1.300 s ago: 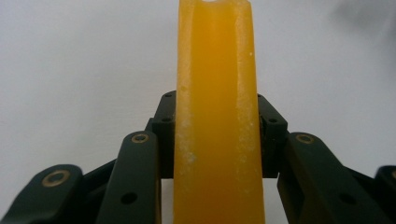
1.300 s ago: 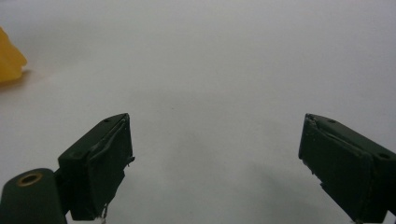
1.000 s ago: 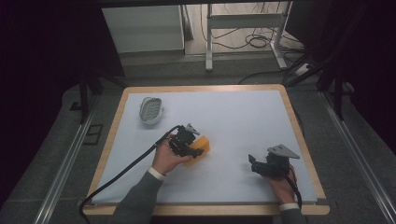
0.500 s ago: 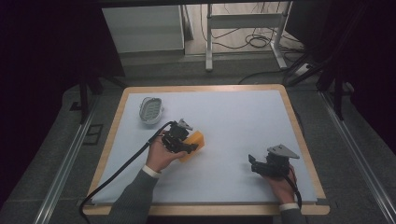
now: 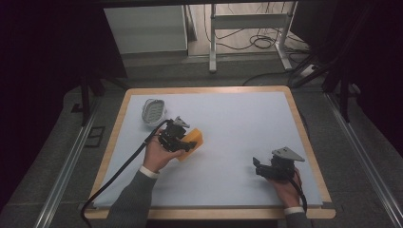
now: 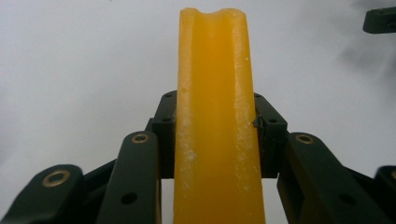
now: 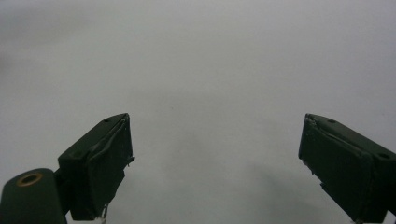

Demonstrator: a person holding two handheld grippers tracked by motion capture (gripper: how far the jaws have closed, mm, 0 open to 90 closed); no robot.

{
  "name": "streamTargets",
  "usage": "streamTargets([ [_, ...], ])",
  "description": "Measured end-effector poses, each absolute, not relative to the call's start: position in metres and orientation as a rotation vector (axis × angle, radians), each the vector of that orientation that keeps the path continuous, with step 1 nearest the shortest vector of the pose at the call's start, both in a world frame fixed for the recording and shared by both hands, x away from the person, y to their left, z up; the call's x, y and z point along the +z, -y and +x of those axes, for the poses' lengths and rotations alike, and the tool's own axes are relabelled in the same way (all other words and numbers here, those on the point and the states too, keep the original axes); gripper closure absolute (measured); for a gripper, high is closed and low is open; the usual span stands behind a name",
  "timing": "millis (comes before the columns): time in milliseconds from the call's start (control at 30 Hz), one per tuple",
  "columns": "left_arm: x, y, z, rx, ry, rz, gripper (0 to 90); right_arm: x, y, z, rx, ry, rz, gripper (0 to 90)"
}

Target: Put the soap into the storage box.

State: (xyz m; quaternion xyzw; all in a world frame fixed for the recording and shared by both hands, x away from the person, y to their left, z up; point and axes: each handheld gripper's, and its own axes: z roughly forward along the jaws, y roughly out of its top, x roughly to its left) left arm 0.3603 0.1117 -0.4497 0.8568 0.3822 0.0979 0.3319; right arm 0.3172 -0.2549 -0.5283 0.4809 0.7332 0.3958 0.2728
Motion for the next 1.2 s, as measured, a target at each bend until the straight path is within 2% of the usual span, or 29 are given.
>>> streamTargets([
  [1200, -0.43, -0.145, 0.387, 0.289, -1.081, 2.194, 61.2, -0.528, 0.255, 0.317, 1.064, -1.976, 1.293, 9.9],
])
